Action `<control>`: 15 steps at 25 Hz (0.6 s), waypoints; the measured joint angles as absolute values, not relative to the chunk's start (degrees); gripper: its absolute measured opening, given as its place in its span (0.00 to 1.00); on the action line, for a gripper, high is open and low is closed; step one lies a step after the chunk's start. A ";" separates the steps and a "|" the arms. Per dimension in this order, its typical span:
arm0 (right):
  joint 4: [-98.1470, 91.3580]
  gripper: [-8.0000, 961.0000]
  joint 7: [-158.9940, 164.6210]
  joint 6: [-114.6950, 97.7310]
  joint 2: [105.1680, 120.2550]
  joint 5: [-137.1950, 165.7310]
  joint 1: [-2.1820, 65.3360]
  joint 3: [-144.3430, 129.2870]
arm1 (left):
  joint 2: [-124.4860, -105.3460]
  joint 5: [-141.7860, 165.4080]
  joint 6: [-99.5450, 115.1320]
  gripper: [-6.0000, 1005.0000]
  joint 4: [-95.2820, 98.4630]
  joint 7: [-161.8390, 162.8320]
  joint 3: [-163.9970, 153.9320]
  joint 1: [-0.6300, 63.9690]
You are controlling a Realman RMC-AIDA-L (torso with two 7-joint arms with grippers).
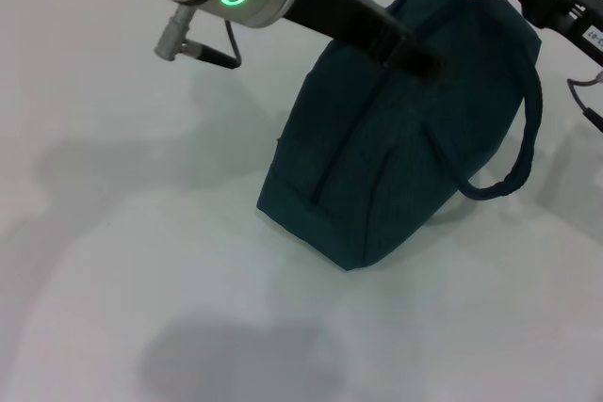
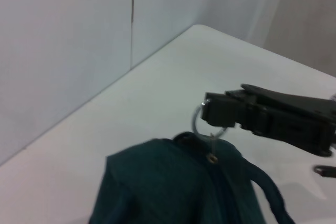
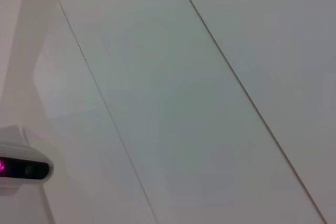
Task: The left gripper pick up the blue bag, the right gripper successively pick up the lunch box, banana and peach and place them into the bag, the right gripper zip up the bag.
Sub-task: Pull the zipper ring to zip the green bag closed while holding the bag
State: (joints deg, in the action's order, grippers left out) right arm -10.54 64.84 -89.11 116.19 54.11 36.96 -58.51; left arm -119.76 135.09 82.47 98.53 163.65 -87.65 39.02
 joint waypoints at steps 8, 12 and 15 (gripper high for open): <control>-10.38 0.10 64.87 -89.11 116.19 54.05 37.19 -58.54 | -119.80 135.77 80.46 0.81 97.26 164.96 -88.89 39.26; -10.37 0.10 64.86 -89.12 116.19 54.04 37.22 -58.53 | -119.79 135.87 79.34 0.81 94.46 166.07 -89.48 40.36; -10.37 0.10 64.87 -89.13 116.19 54.04 37.22 -58.53 | -119.79 135.94 78.04 0.81 92.37 167.07 -89.19 40.81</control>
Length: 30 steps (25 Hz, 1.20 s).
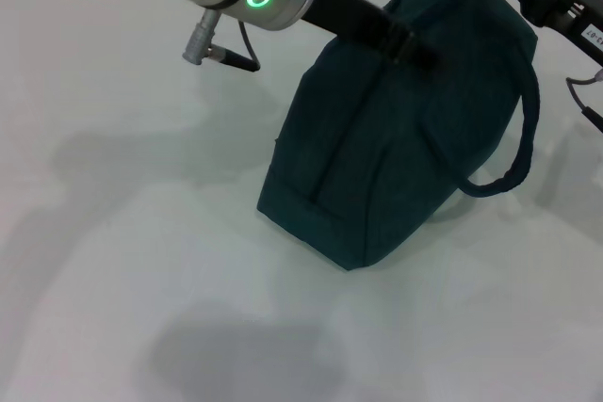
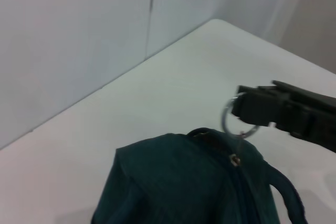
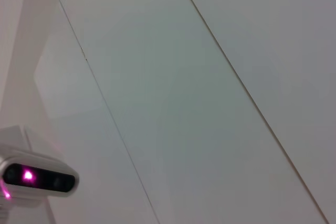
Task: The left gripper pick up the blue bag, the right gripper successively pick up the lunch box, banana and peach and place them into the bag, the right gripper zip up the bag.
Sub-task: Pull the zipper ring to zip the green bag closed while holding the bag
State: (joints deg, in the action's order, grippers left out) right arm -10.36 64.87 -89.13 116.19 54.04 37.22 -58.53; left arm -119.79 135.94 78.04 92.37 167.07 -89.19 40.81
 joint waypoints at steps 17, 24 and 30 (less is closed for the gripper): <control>-9.72 0.10 65.38 -89.17 116.19 54.05 37.02 -58.53 | -119.64 135.73 72.18 0.25 92.22 158.27 -92.54 37.46; -9.66 0.11 65.46 -89.45 116.19 54.05 36.80 -58.47 | -119.61 135.78 72.32 0.14 92.34 157.91 -92.52 37.48; -9.65 0.11 65.66 -89.32 116.17 51.95 35.49 -58.07 | -119.52 135.11 72.50 0.12 93.69 157.27 -92.24 36.46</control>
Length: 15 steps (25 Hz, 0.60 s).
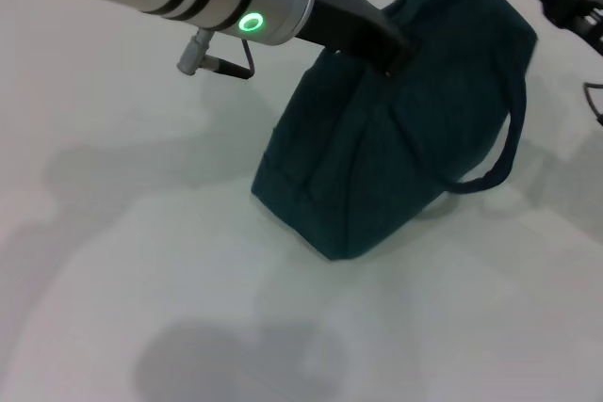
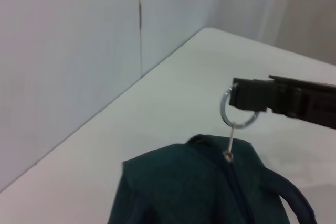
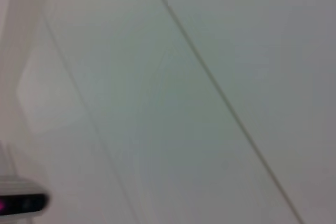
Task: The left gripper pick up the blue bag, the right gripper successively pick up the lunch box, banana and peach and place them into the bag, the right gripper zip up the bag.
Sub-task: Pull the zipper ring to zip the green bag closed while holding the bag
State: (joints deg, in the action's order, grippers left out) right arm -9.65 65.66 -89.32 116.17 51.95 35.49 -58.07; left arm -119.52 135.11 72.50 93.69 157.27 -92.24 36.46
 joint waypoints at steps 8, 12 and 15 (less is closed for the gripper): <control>-10.19 0.11 66.97 -85.41 115.68 48.87 32.79 -57.89 | -119.48 129.13 73.06 0.09 97.98 153.10 -90.60 32.82; -10.20 0.11 66.97 -80.73 115.65 48.49 31.33 -57.86 | -119.56 128.31 73.22 0.09 99.07 152.26 -89.95 31.67; -9.97 0.11 66.97 -76.22 115.54 48.89 31.11 -58.38 | -119.61 125.53 72.96 0.09 99.13 150.57 -88.86 31.04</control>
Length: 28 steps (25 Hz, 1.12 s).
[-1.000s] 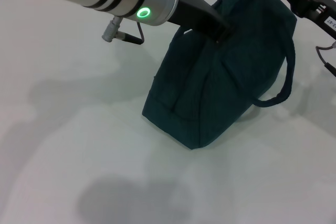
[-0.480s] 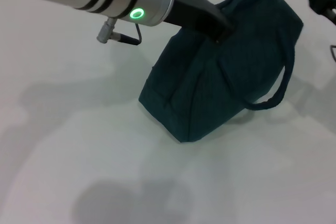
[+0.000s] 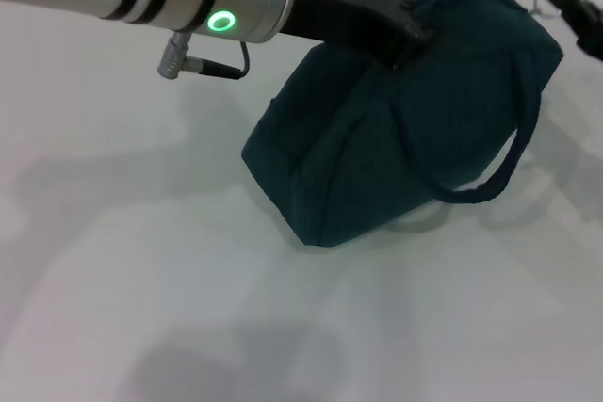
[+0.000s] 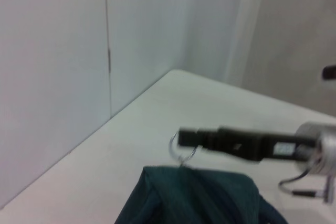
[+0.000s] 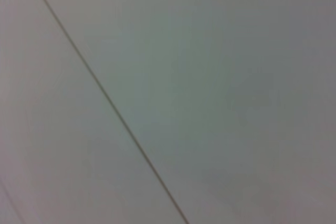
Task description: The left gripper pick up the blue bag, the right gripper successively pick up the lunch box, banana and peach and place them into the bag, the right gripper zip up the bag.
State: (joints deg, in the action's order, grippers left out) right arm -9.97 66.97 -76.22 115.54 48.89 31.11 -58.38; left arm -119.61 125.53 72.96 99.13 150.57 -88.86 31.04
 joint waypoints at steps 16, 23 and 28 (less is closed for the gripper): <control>-10.38 0.12 66.73 -77.89 115.48 49.43 29.14 -58.80 | -119.70 122.89 68.82 0.09 93.75 146.30 -87.59 29.85; -12.13 0.17 66.26 -81.65 115.15 49.13 25.25 -58.62 | -119.70 122.13 62.71 0.09 86.73 143.81 -86.86 30.36; -12.63 0.28 66.26 -82.24 115.11 49.47 23.99 -58.77 | -119.71 119.93 61.90 0.08 84.34 141.75 -85.44 30.13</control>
State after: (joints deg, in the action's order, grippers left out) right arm -12.63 66.26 -82.24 115.11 49.47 23.99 -58.77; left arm -119.71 119.93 61.90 84.34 141.75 -85.44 30.13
